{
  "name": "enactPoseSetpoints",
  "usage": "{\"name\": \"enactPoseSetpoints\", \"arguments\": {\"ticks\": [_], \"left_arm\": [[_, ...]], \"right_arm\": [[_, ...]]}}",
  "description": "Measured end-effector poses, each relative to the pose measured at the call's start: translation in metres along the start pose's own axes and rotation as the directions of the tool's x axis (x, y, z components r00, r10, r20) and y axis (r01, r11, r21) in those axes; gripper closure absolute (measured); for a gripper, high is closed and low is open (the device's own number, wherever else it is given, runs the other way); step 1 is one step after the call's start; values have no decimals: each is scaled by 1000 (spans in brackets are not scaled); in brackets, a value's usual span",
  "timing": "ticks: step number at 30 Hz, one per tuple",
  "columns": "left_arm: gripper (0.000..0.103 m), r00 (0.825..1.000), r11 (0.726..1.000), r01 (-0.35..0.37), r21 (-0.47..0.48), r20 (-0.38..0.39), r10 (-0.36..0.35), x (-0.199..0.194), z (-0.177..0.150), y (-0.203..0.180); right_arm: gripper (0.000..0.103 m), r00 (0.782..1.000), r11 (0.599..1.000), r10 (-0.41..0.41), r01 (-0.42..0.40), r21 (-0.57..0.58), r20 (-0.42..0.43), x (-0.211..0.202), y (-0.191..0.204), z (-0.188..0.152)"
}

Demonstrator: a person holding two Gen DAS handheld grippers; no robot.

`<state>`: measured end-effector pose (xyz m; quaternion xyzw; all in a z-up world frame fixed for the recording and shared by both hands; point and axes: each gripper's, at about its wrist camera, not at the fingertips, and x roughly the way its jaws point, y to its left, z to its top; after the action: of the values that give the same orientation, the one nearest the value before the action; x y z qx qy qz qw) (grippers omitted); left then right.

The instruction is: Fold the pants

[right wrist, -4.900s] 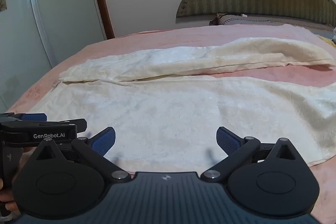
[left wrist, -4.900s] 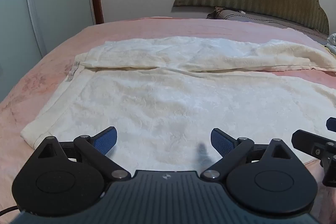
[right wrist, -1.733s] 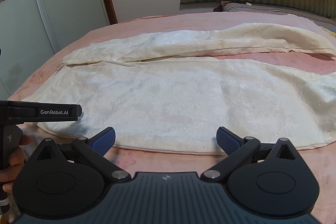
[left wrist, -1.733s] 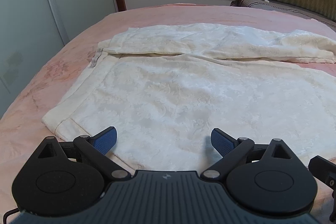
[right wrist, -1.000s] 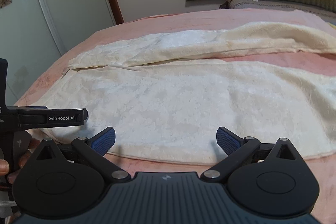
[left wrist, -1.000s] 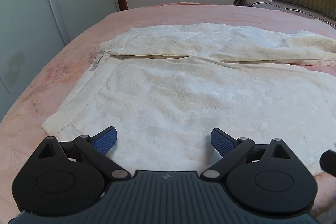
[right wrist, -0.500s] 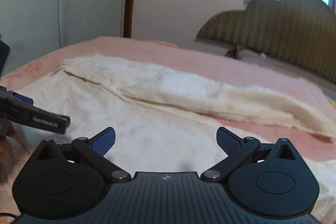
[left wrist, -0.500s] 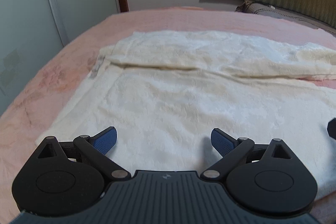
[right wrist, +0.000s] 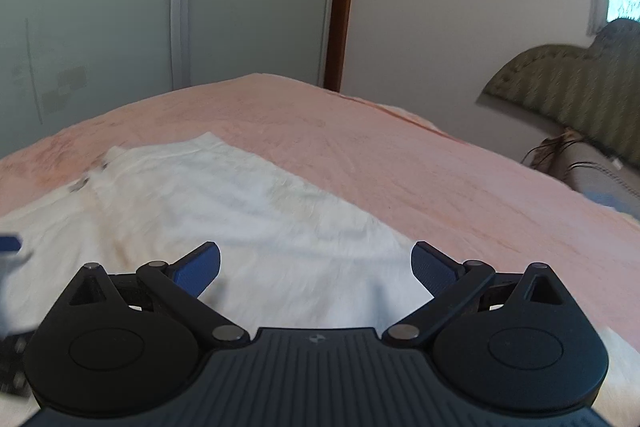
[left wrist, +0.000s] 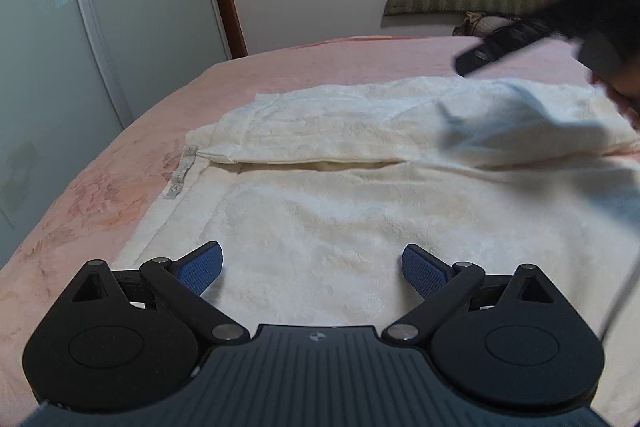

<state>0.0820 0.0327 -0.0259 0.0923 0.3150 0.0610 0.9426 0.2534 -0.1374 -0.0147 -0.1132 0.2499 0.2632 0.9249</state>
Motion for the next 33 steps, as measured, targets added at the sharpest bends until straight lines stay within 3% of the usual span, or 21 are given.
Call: {"name": "enactPoseSetpoints", "arguments": {"ticks": [3,8,10,11,15,16,20,24,26,28,31,33], "left_arm": [[0,1000,1000,24,-13,-2,-24,5,-2,2],[0,997,996,67,-63,-24,-69,12,-4,10],[0,996,993,83,-86,-30,-86,13,-4,13],[0,995,992,87,-91,-31,-90,14,-4,14],[0,994,990,95,-108,-43,-100,12,0,19],[1,993,988,97,-119,-49,-103,12,2,22],[1,988,984,118,-134,-79,-129,19,17,37],[2,990,972,112,-209,-64,-128,29,49,67],[2,982,940,166,-299,-36,-184,34,66,85],[2,964,881,242,-406,2,-264,40,79,100],[1,914,752,361,-552,50,-402,58,92,115],[1,887,689,398,-605,61,-458,71,100,117]], "right_arm": [[1,997,999,22,-19,37,-77,51,-19,17],[2,989,998,64,-62,25,-135,115,-41,30],[27,977,994,106,-101,39,-186,136,-48,30],[32,966,990,142,-134,50,-215,143,-50,28],[74,959,980,200,-199,26,-199,136,-47,26],[79,962,980,196,-200,3,-191,131,-45,25],[84,989,971,72,-99,-219,-129,105,-10,23],[85,1000,910,-5,-2,-414,-17,61,30,13],[86,999,872,-24,32,-488,23,38,48,2],[88,998,827,-34,61,-559,59,15,68,-14],[91,996,772,-28,72,-632,79,-12,95,-38],[92,997,736,-21,70,-674,80,-25,109,-53]]}}
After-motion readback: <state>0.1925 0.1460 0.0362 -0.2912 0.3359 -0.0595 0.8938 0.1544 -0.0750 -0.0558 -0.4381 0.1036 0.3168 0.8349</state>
